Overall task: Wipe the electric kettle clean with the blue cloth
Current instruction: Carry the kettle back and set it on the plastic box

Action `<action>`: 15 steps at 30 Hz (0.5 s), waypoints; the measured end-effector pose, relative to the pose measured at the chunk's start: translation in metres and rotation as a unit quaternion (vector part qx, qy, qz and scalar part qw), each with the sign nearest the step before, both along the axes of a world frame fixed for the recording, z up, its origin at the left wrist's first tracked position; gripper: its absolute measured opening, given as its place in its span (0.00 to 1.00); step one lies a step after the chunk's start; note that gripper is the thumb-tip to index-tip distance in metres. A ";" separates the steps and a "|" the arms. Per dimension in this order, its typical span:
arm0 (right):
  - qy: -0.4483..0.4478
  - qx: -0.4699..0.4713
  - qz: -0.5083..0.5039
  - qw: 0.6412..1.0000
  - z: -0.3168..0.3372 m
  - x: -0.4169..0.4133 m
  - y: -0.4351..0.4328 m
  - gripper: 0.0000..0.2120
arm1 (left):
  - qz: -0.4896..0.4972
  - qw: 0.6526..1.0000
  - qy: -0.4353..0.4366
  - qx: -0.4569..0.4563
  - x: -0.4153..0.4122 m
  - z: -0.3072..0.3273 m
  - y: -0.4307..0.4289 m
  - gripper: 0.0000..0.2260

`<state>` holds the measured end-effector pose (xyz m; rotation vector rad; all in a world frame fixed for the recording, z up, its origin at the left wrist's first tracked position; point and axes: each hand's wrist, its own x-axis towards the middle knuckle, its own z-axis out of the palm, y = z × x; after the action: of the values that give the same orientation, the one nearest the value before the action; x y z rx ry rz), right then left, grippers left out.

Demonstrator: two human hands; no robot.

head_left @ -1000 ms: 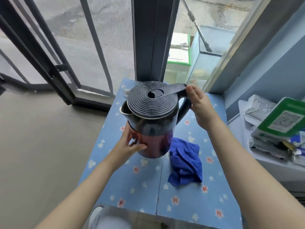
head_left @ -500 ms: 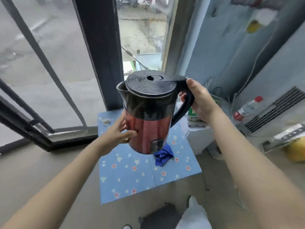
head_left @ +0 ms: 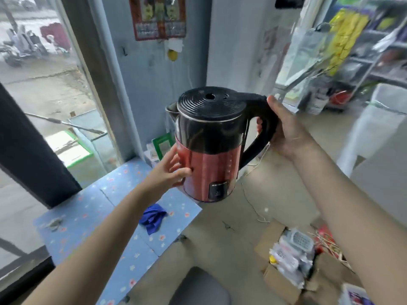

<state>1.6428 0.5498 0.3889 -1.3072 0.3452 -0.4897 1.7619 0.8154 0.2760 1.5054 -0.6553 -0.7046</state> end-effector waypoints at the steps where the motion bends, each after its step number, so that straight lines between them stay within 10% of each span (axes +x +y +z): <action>1: -0.004 0.007 -0.024 1.000 0.003 -0.024 -0.015 0.13 | -0.014 1.000 0.003 -0.009 -0.011 0.000 -0.022 0.46; 7: -0.016 0.012 -0.141 0.990 0.011 -0.173 -0.077 0.11 | -0.091 0.993 0.049 -0.052 -0.098 -0.009 -0.141 0.30; 12: -0.035 0.014 -0.270 0.962 0.013 -0.283 -0.092 0.15 | -0.211 0.975 0.053 -0.035 -0.164 -0.004 -0.205 0.48; 15: -0.052 0.030 -0.333 0.941 0.011 -0.341 -0.086 0.16 | -0.285 0.957 0.054 -0.026 -0.204 -0.002 -0.227 0.41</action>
<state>1.3014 0.4641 0.4000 -1.0778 0.7158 -1.1048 1.5578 0.5883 0.2742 1.2179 -1.0312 -1.1875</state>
